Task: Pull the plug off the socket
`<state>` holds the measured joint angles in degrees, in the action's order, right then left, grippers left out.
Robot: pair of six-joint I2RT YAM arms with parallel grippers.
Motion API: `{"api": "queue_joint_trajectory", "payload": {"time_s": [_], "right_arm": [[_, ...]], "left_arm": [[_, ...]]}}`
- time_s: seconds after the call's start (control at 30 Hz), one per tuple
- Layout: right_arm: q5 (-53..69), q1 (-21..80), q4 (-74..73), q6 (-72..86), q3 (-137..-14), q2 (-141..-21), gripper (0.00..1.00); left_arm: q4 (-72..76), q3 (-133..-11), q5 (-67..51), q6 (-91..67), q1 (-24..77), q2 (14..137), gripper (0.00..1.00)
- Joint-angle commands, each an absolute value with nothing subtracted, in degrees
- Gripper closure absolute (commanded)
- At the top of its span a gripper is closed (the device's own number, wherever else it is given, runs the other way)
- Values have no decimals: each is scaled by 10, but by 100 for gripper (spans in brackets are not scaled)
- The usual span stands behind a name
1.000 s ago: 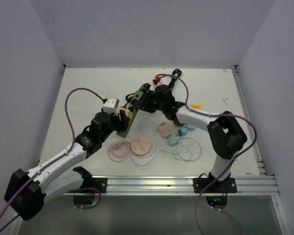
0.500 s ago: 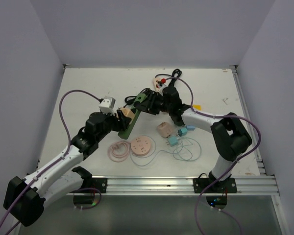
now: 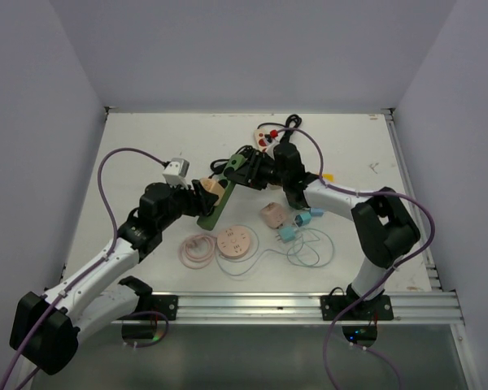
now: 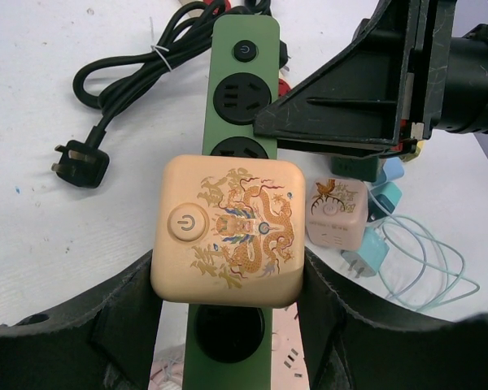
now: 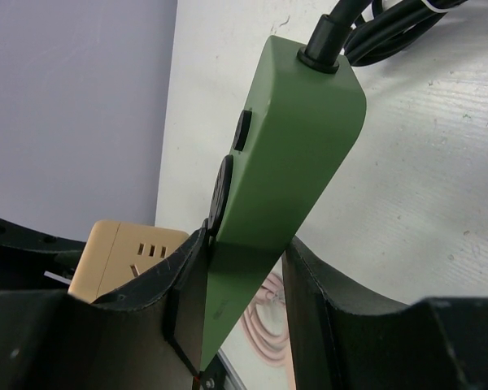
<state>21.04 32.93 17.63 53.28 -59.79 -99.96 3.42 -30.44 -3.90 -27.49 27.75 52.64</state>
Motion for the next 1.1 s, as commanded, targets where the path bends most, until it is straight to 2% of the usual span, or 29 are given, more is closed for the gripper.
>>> {"api": "queue_joint_trajectory", "payload": {"time_s": [0.0,0.5,0.73,0.93,1.0,1.07], "right_arm": [[116,266,162,469,-582,-991,100],[93,243,153,437,-563,-976,100],[69,243,175,331,-548,-967,100],[101,268,225,330,-541,-990,100],[85,301,208,326,-567,-1000,100],[64,322,179,320,-609,-1021,100]], "left_arm": [[106,-345,-21,-279,257,490,100],[67,-353,-2,-250,229,464,100],[2,-378,34,-243,214,450,100],[39,-389,3,-246,214,520,100],[88,-395,-34,-235,219,569,100],[82,-430,-2,-183,248,600,100]]}}
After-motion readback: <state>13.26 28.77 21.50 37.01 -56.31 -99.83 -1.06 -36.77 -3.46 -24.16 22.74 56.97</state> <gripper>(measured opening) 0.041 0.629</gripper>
